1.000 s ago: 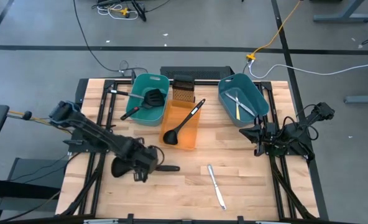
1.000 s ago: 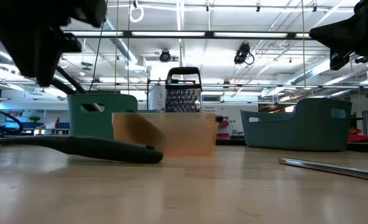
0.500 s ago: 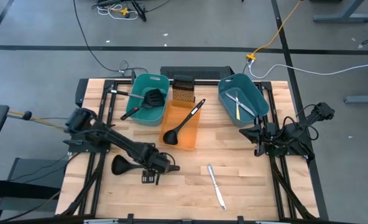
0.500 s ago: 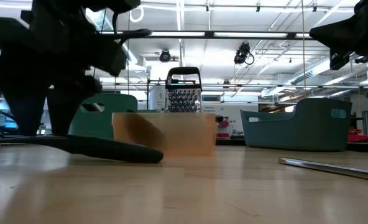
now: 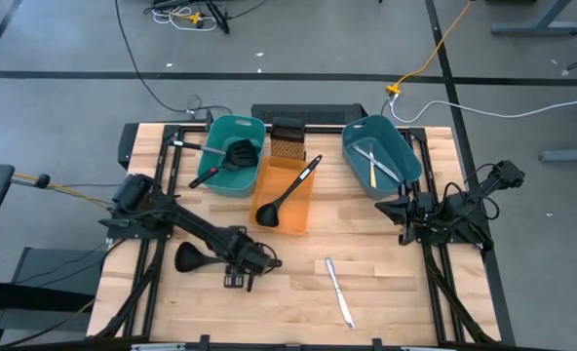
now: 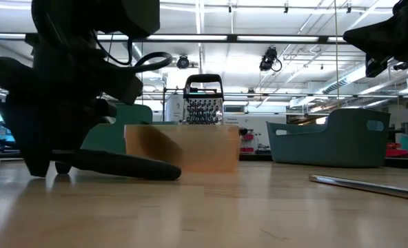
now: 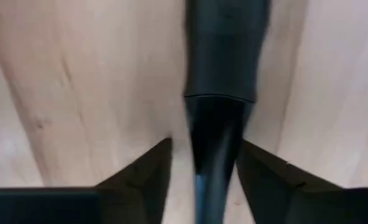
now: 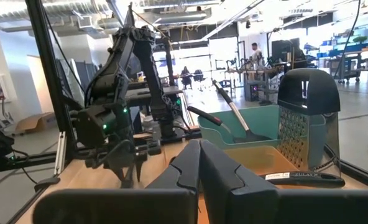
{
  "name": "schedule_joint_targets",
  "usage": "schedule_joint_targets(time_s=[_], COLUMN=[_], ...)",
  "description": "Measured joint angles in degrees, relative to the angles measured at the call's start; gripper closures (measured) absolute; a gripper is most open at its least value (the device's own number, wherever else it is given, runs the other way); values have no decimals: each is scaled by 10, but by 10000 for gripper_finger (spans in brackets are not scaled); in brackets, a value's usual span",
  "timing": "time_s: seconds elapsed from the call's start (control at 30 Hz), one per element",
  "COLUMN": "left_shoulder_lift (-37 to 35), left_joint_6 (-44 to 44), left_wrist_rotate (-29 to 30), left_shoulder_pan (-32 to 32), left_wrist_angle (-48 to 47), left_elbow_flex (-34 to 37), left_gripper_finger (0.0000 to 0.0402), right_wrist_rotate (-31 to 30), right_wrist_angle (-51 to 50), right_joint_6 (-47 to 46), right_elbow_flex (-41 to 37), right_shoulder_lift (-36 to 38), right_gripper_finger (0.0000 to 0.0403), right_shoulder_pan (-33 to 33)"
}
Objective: Pick & Place Kitchen Items
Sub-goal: Put the black ladle into the orange bin
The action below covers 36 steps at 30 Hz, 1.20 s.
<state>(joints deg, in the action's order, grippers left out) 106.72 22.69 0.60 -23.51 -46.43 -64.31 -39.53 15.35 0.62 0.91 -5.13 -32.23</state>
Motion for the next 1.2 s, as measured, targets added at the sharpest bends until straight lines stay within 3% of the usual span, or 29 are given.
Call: schedule_joint_targets(time_s=[0.2, 0.53, 0.77, 0.9, 1.07, 1.2], left_shoulder_lift=[-3, -33, -156, -249, -403, -521], left_joint_6=[2, -16, -44, -107, -168, -151], left_wrist_rotate=[13, -28, 39, 51, 57, 63], left_shoulder_pan=[1, -9, -30, -34, -9, 13], left_wrist_angle=[-6, -12, -12, 6, 137, 163], left_elbow_flex=[1, -9, -11, -5, 62, 132], left_gripper_finger=[324, 326, 326, 326, 326, 326], right_wrist_rotate=[0, 0, -1, -1, -1, -1], right_wrist_angle=[0, 0, 0, 0, 0, 0], right_joint_6=[-1, -1, 1, 0, -3, -4], right_elbow_flex=[0, 0, 0, 0, 0, 0], right_shoulder_lift=[0, 0, 0, 0, 0, 0], right_gripper_finger=[387, 387, 387, 387, 387, 387], right_shoulder_pan=[0, 0, 0, 0, 0, 0])
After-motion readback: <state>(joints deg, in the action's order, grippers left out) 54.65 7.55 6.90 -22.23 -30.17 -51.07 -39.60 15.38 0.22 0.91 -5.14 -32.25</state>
